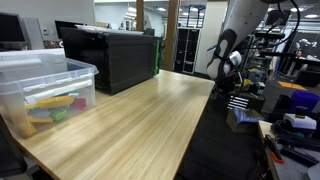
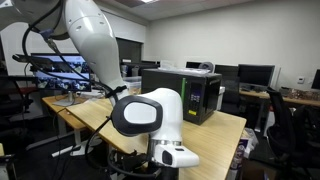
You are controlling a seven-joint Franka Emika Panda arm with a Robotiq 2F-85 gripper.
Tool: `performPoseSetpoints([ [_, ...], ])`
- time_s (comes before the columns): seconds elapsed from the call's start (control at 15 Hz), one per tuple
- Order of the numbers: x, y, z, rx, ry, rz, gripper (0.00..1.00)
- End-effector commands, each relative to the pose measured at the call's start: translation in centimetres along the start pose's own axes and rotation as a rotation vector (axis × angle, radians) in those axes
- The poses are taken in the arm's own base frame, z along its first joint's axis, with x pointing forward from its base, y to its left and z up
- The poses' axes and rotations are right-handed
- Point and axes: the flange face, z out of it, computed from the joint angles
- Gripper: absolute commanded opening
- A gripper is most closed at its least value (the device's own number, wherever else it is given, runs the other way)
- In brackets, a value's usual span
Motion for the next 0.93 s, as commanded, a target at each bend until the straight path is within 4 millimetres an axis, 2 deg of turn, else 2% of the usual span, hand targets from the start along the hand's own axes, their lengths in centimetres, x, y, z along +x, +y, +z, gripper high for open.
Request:
performPoseSetpoints([
  [0.0, 1.4, -2.6, -1.3, 0.047, 0.03, 0.034, 0.02],
  [0.47, 2.1, -2.1, -1.2, 0.039, 0.049, 0.043, 0.02],
  [0.73, 3.3, -1.5, -1.4, 0.038, 0.058, 0.061, 0.02],
  [0.87, 2.7, -1.9, -1.2, 0.027, 0.027, 0.033, 0.02],
])
